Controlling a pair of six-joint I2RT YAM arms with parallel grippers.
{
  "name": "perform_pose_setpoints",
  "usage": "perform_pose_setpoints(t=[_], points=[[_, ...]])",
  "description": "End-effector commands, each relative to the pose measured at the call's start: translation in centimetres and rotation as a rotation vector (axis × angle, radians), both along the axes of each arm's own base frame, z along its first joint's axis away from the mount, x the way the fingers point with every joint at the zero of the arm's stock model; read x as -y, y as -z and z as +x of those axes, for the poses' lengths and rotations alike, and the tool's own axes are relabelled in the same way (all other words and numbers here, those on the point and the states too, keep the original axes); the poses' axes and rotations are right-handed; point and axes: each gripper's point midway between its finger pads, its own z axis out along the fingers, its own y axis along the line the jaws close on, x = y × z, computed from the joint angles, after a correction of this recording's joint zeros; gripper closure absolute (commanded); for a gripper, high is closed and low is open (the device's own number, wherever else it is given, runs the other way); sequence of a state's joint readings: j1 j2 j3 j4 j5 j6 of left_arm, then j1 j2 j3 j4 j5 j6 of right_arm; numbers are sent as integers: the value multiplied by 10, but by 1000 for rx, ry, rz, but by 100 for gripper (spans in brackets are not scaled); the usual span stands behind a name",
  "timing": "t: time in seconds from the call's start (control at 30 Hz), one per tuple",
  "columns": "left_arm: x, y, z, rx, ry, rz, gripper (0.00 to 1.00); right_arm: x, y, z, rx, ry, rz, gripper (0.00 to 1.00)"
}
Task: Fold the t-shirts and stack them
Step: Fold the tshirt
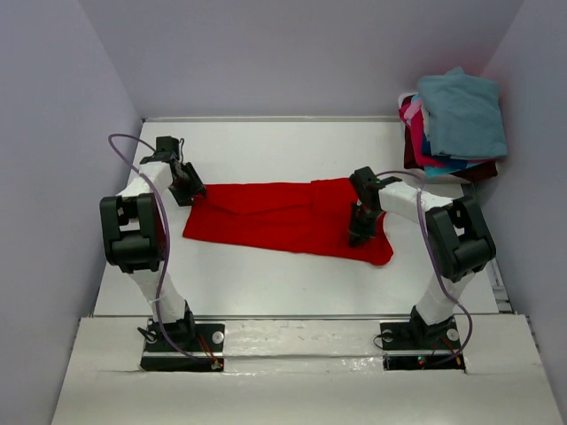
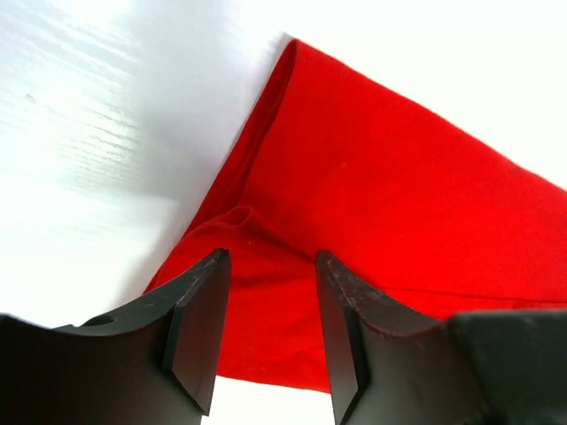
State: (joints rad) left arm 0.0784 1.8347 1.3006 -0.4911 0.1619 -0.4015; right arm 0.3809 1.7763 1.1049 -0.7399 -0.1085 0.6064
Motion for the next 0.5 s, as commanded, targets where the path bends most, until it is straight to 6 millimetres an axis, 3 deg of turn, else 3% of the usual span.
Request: perform_pose_setpoints(t=[0.0, 0.23, 0.47], points=[[-3, -16, 12, 36, -6, 21, 44, -3, 12, 1, -3, -10, -6, 83], [-3, -12, 16, 29, -8, 22, 43, -3, 11, 1, 0, -13, -7, 83], [-4, -7, 15, 14, -6, 24, 54, -3, 11, 0, 0, -15, -6, 83]])
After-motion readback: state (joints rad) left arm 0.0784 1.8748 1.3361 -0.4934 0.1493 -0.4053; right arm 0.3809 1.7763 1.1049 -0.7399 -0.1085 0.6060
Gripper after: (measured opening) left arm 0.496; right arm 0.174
